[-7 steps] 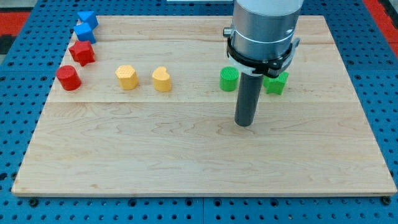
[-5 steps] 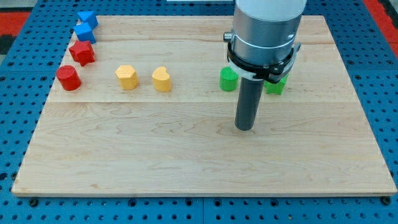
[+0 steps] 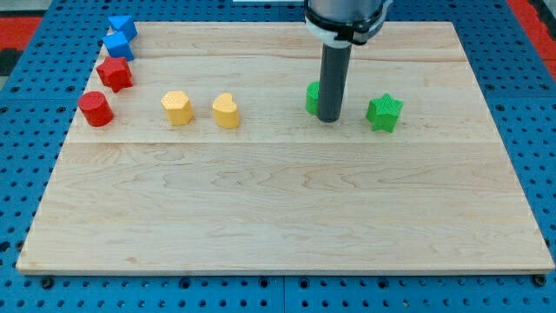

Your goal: Move the green circle towards the yellow star

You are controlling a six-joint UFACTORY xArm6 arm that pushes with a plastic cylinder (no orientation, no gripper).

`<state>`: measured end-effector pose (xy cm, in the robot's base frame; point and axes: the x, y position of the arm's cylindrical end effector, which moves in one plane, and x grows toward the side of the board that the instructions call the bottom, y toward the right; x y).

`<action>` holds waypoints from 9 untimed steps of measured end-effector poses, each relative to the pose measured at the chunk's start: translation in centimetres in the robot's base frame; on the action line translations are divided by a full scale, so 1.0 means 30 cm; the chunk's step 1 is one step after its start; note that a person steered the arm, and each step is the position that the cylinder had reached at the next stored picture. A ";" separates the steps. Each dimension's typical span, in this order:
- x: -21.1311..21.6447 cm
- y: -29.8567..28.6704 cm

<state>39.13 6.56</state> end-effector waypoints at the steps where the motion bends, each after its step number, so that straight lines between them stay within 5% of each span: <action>1: -0.002 -0.080; 3: -0.147 -0.177; 4: -0.298 -0.055; 6: -0.236 0.145; 7: -0.153 -0.019; 9: -0.328 0.047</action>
